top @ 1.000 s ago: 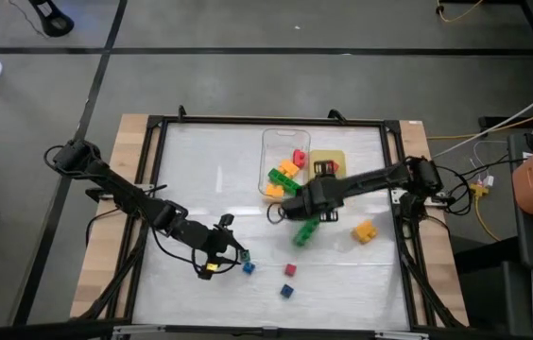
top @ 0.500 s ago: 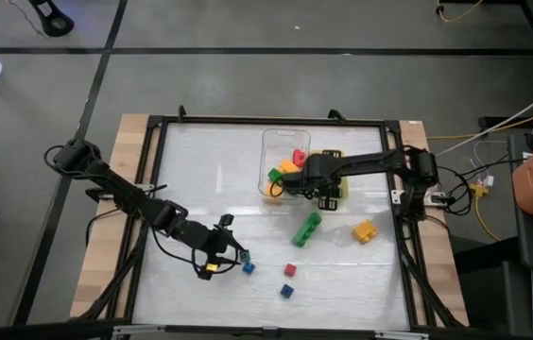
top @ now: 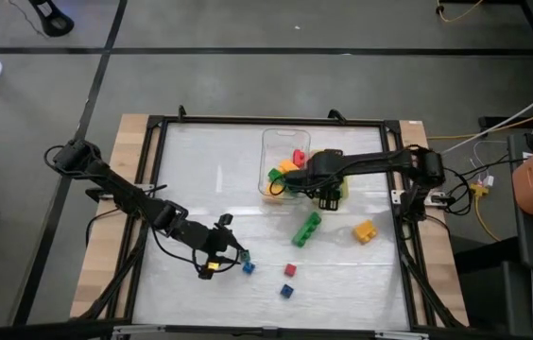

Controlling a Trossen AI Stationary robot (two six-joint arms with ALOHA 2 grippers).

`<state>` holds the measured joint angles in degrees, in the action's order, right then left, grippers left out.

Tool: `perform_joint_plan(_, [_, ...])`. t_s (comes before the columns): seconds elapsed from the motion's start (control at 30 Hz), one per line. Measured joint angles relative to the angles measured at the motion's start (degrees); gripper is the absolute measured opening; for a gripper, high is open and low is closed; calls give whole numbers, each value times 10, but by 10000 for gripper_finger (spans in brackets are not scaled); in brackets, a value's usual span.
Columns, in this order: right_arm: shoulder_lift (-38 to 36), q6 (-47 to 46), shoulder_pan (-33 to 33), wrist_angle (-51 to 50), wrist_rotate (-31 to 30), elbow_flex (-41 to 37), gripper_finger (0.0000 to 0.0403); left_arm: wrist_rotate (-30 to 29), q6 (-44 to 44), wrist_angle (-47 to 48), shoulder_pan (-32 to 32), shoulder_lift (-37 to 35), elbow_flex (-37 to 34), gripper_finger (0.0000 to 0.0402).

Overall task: Sort blocks by size
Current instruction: Put the small green game piece into the yellow bin

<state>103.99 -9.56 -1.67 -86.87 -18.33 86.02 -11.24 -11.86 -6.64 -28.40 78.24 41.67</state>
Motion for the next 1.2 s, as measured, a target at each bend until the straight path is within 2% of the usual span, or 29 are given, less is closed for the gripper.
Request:
perform_joint_plan(0.13, [-77, 10, 20, 87, 10, -20, 259, 0, 13, 1, 0, 12, 0, 164])
perform_joint_plan(0.27, [-157, -1, 42, 191, 34, -82, 259, 0, 46, 0, 1, 38, 0, 164])
perform_joint_plan(0.47, [-232, -38, 96, 292, 45, -193, 260, -2, -5, 1, 5, 96, 0, 164])
perform_joint_plan(0.73, [-244, -96, 162, 385, 46, -290, 260, -66, -32, -1, 4, 154, 0, 164])
perform_joint_plan(0.97, [-243, -97, 216, 508, 45, -337, 260, -68, -96, -1, 3, 160, 0, 164])
perform_joint_plan(1.2, [-243, -97, 247, 576, 35, -344, 260, -69, -125, -2, 3, 164, 0, 164])
